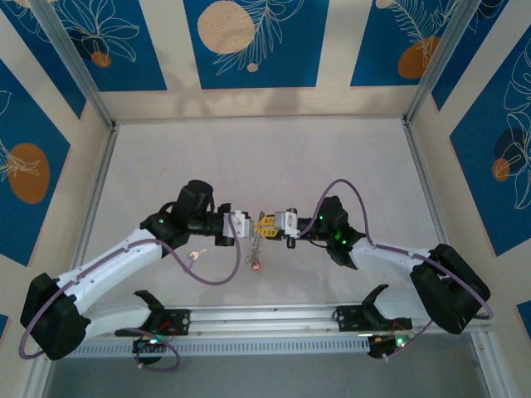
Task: Put the keys on the keyring
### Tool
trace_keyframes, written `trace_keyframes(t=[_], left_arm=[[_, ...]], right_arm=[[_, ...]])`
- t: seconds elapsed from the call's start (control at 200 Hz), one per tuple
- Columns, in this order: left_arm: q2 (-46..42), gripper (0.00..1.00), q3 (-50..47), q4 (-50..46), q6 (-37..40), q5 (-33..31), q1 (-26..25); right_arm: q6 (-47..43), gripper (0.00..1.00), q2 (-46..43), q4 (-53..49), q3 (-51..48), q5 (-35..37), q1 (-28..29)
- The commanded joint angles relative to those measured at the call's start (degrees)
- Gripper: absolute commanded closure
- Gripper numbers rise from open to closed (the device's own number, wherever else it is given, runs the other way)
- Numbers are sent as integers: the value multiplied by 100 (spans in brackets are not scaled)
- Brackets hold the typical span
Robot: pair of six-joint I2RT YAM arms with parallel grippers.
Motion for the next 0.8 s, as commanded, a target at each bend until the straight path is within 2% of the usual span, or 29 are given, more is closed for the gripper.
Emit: trace_keyframes(t=[0.0,0.22,0.355,0.475,0.65,0.795], left_arm=[[-69,100,-45,314,-192,38,-49],[-88,100,-78,593,-368,124,-36],[-84,100,-87,614,-393,118,-31],[-125,100,-141,682,-400,169,-31],[-128,100,-185,735,-409,301,-31],[-128,100,-216,776,-410,239,-31]], right_arm=[[64,78,-73,346,-112,26,-2],[69,68,-73,412,-225,79,-9],[88,68,-78,471,-269,194,0],[116,73,-66,518,-305,353,-9],[182,84,-38,578,-310,357,-9],[204,100,-11,662,-306,326,-9]])
